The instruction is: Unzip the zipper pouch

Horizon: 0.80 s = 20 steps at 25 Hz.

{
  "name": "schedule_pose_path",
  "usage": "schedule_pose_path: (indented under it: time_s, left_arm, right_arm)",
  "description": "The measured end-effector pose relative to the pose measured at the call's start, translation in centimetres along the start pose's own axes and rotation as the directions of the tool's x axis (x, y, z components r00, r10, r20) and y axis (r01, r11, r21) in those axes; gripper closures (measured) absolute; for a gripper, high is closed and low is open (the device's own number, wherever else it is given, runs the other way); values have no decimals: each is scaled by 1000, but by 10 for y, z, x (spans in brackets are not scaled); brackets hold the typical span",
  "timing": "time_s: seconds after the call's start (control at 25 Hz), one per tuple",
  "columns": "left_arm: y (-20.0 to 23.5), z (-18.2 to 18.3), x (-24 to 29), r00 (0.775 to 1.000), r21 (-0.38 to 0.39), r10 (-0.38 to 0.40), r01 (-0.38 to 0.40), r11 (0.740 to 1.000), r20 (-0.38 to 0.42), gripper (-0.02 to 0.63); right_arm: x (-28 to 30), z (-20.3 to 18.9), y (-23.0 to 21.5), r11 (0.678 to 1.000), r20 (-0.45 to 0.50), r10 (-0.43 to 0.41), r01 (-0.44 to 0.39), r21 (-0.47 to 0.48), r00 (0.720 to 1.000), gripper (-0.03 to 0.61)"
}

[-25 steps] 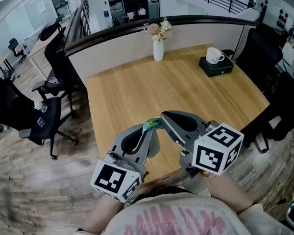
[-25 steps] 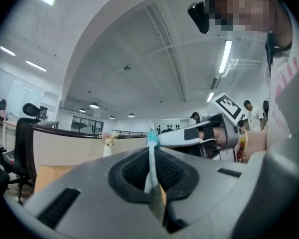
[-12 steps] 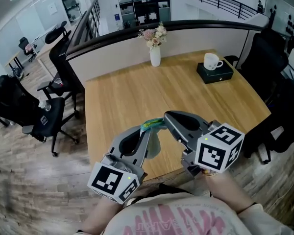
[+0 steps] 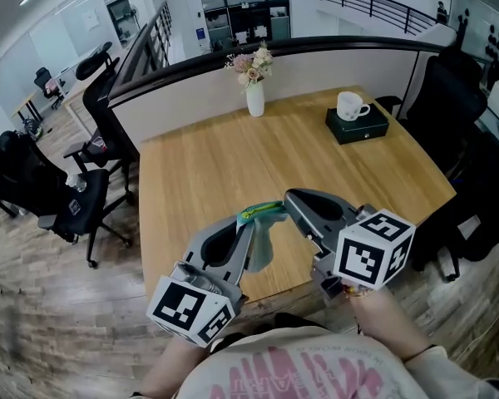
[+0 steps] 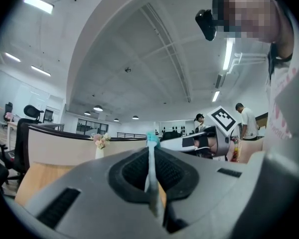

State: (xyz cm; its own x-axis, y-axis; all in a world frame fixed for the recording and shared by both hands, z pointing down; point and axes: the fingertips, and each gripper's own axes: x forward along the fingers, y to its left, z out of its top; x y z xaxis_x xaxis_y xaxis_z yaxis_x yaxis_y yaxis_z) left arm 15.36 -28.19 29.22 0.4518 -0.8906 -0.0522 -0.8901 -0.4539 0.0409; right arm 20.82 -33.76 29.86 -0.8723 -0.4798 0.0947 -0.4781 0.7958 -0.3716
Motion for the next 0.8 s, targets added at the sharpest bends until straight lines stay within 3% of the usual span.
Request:
schedule_pose_path:
  time_s: [0.8]
  left_arm:
    - [-17, -24, 5, 999, -33, 12, -13, 999, -30, 606]
  right_arm:
    - [-26, -24, -51, 993, 2, -62, 61, 98, 998, 580]
